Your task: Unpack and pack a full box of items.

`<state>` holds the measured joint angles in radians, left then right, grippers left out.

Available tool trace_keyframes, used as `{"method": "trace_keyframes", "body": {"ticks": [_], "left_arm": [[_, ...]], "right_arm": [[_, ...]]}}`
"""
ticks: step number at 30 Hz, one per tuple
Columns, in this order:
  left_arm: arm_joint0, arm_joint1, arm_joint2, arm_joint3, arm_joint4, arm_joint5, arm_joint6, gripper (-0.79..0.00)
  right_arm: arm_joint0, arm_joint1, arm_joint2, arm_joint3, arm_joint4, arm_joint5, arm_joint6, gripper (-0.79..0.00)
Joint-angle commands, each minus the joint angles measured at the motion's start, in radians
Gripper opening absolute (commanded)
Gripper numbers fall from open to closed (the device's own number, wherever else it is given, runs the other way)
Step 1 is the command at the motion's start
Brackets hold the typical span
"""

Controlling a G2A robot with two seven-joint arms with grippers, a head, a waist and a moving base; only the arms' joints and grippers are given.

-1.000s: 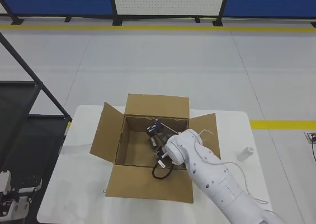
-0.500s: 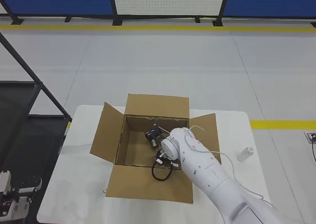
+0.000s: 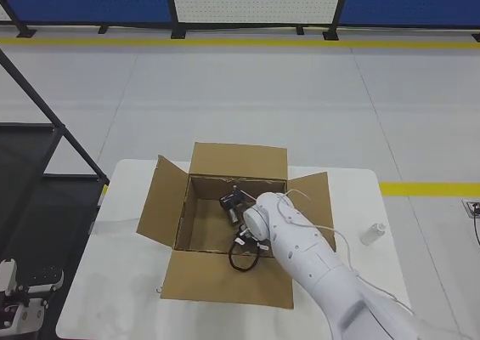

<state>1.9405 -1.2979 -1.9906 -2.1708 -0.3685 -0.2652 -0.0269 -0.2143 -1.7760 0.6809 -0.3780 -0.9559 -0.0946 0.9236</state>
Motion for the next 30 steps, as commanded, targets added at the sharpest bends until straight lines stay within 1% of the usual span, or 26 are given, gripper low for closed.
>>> {"method": "trace_keyframes", "body": {"ticks": [1, 2, 5, 9, 12, 15, 18, 22, 24, 27, 30], "left_arm": [[0.000, 0.000, 0.000, 0.000, 0.000, 0.000, 0.000, 0.000], [0.000, 0.000, 0.000, 0.000, 0.000, 0.000, 0.000, 0.000], [0.000, 0.000, 0.000, 0.000, 0.000, 0.000, 0.000, 0.000], [0.000, 0.000, 0.000, 0.000, 0.000, 0.000, 0.000, 0.000], [0.000, 0.000, 0.000, 0.000, 0.000, 0.000, 0.000, 0.000], [0.000, 0.000, 0.000, 0.000, 0.000, 0.000, 0.000, 0.000], [0.000, 0.000, 0.000, 0.000, 0.000, 0.000, 0.000, 0.000], [0.000, 0.000, 0.000, 0.000, 0.000, 0.000, 0.000, 0.000], [0.000, 0.000, 0.000, 0.000, 0.000, 0.000, 0.000, 0.000], [0.000, 0.000, 0.000, 0.000, 0.000, 0.000, 0.000, 0.000], [0.000, 0.000, 0.000, 0.000, 0.000, 0.000, 0.000, 0.000]], "right_arm": [[0.009, -0.003, 0.000, 0.000, -0.005, -0.004, -0.015, -0.773], [0.012, -0.003, 0.001, -0.003, -0.008, -0.007, -0.020, -0.785], [0.025, 0.000, 0.005, -0.021, -0.021, -0.006, -0.034, -0.785], [0.032, 0.021, 0.026, -0.078, -0.045, -0.020, -0.060, -0.785], [0.013, 0.050, 0.050, -0.174, -0.077, -0.036, -0.072, -0.785], [-0.047, 0.094, 0.092, -0.345, -0.135, -0.028, -0.067, -0.785], [-0.167, 0.153, 0.164, -0.606, -0.234, 0.006, -0.002, -0.785], [-0.416, 0.230, 0.297, -1.053, -0.387, 0.013, 0.130, -0.785], [-0.534, 0.255, 0.356, -1.232, -0.444, 0.003, 0.165, -0.785], [-0.668, 0.278, 0.422, -1.410, -0.500, -0.004, 0.160, -0.785], [-0.776, 0.293, 0.479, -1.534, -0.563, 0.028, 0.137, -0.785]]}}
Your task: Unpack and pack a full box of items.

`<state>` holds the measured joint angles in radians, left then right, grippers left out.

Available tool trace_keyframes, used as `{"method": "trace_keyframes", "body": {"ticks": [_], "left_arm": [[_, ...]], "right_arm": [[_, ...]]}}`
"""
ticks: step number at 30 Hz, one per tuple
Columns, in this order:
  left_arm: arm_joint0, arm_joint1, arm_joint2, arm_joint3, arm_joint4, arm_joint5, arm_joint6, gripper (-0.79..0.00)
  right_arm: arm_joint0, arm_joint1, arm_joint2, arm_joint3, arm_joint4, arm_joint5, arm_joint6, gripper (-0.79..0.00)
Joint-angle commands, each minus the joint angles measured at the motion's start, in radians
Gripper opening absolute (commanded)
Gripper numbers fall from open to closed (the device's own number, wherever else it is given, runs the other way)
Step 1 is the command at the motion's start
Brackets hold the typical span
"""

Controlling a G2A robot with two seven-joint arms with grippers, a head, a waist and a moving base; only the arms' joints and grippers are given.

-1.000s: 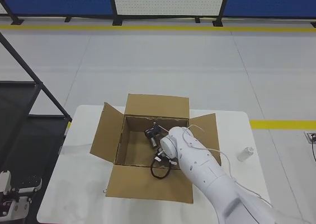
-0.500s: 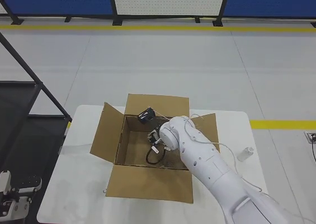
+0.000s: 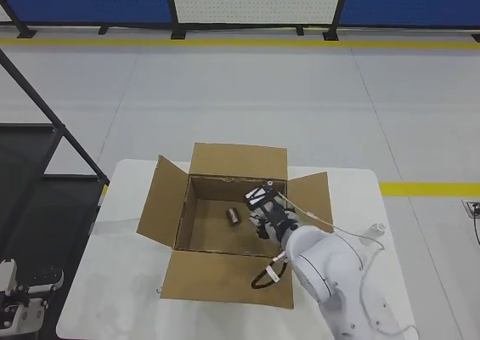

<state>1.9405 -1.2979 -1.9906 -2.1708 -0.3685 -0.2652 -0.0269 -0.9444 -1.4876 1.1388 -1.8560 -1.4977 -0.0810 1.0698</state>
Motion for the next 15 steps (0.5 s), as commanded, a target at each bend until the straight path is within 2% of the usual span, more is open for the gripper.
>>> {"method": "trace_keyframes", "body": {"ticks": [1, 9, 12, 15], "left_arm": [[0.000, 0.000, 0.000, 0.000, 0.000, 0.000, 0.000, 0.000], [0.000, 0.000, 0.000, 0.000, 0.000, 0.000, 0.000, 0.000], [0.000, 0.000, 0.000, 0.000, 0.000, 0.000, 0.000, 0.000], [0.000, 0.000, 0.000, 0.000, 0.000, 0.000, 0.000, 0.000]], "right_arm": [[-0.084, 0.009, 0.042, -0.097, -0.039, 0.029, -0.021, -0.785], [-0.465, 0.035, 0.246, -0.415, -0.081, 0.153, -0.205, -0.785], [-0.603, 0.040, 0.319, -0.478, -0.039, 0.174, -0.299, -0.785], [-0.702, 0.043, 0.387, -0.482, 0.031, 0.158, -0.371, -0.785]]}}
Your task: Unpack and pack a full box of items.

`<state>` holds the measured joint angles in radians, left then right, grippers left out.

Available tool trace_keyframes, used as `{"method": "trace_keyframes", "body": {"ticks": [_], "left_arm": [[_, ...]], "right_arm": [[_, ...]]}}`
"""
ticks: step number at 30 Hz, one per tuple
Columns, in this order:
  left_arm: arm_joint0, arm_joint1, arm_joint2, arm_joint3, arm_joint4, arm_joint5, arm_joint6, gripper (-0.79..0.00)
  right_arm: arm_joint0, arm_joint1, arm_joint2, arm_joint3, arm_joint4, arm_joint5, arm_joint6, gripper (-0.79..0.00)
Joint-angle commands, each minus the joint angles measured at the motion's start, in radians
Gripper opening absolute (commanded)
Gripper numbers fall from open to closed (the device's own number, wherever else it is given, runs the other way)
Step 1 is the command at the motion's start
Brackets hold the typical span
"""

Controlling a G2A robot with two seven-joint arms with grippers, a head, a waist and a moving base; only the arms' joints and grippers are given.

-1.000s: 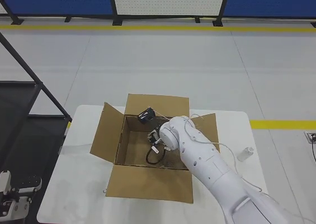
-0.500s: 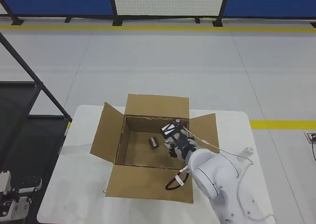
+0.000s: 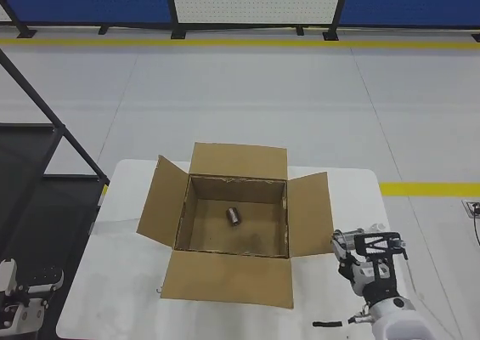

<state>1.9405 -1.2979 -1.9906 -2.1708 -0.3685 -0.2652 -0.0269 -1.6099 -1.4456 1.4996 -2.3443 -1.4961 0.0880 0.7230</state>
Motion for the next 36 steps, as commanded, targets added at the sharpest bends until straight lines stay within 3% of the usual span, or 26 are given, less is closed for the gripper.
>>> {"method": "trace_keyframes", "body": {"ticks": [1, 5, 14, 22, 31, 32, 34, 36], "left_arm": [[0.000, 0.000, 0.000, 0.000, 0.000, 0.000, 0.000, 0.000], [0.000, 0.000, 0.000, 0.000, 0.000, 0.000, 0.000, 0.000], [0.000, 0.000, 0.000, 0.000, 0.000, 0.000, 0.000, 0.000], [0.000, 0.000, 0.000, 0.000, 0.000, 0.000, 0.000, 0.000], [0.000, 0.000, 0.000, 0.000, 0.000, 0.000, 0.000, 0.000], [0.000, 0.000, 0.000, 0.000, 0.000, 0.000, 0.000, 0.000], [0.000, 0.000, 0.000, 0.000, 0.000, 0.000, 0.000, 0.000], [0.000, 0.000, 0.000, 0.000, 0.000, 0.000, 0.000, 0.000]], "right_arm": [[-0.055, 0.003, 0.048, 0.020, 0.054, -0.024, -0.041, -0.785], [-0.053, 0.010, 0.120, 0.137, 0.170, -0.115, -0.053, -0.785], [0.170, 0.022, 0.132, 0.511, 0.269, -0.198, -0.054, -0.785], [0.353, 0.023, 0.065, 0.732, 0.201, -0.091, -0.011, -0.785], [0.428, 0.030, 0.058, 0.830, 0.200, -0.102, -0.005, -0.785], [0.431, 0.031, 0.057, 0.834, 0.202, -0.104, -0.003, -0.773], [0.436, 0.033, 0.058, 0.845, 0.207, -0.105, -0.001, -0.656], [0.442, 0.035, 0.058, 0.854, 0.211, -0.108, 0.004, -0.616]]}}
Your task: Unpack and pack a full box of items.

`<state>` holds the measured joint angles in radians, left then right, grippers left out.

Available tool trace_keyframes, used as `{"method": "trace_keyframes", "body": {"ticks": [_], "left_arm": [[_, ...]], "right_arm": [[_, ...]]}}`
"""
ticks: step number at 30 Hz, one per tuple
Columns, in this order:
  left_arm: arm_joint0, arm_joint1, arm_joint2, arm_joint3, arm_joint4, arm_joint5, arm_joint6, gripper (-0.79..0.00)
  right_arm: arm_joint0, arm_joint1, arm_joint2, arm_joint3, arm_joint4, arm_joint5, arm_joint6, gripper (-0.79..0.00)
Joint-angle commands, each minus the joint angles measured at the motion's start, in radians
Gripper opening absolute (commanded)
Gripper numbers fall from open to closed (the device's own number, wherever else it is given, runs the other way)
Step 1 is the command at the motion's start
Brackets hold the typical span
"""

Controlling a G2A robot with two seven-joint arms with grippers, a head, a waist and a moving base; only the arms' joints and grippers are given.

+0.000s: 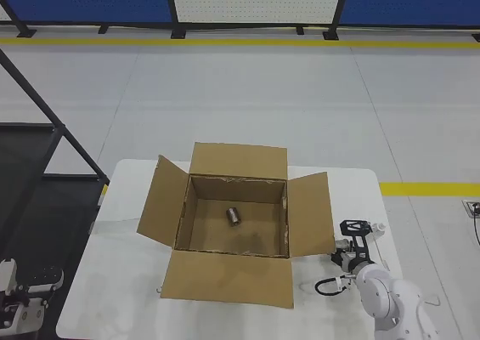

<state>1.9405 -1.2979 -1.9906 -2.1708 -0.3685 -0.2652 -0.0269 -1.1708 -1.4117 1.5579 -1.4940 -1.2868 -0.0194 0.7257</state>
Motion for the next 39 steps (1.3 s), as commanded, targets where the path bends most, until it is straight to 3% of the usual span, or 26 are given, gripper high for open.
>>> {"method": "trace_keyframes", "body": {"ticks": [1, 8, 16, 19, 26, 29, 39], "left_arm": [[0.000, 0.000, 0.000, 0.000, 0.000, 0.000, 0.000, 0.000], [0.000, 0.000, 0.000, 0.000, 0.000, 0.000, 0.000, 0.000], [0.000, 0.000, 0.000, 0.000, 0.000, 0.000, 0.000, 0.000], [0.000, 0.000, 0.000, 0.000, 0.000, 0.000, 0.000, 0.000], [0.000, 0.000, 0.000, 0.000, 0.000, 0.000, 0.000, 0.000], [0.000, 0.000, 0.000, 0.000, 0.000, 0.000, 0.000, 0.000], [0.000, 0.000, 0.000, 0.000, 0.000, 0.000, 0.000, 0.000]], "right_arm": [[0.005, 0.002, 0.000, 0.009, 0.004, 0.000, 0.002, -0.582], [0.006, 0.007, -0.001, 0.019, 0.019, -0.005, -0.001, -0.459], [0.003, 0.014, -0.002, 0.006, 0.026, -0.001, 0.009, -0.391], [0.004, 0.016, -0.003, 0.004, 0.031, -0.002, 0.009, -0.209], [0.010, 0.021, -0.013, 0.004, 0.034, 0.002, 0.016, -0.142], [0.013, 0.023, -0.014, 0.002, 0.037, 0.003, 0.018, -0.077], [-0.072, 0.034, 0.015, -0.185, 0.046, 0.022, -0.002, -0.058]]}}
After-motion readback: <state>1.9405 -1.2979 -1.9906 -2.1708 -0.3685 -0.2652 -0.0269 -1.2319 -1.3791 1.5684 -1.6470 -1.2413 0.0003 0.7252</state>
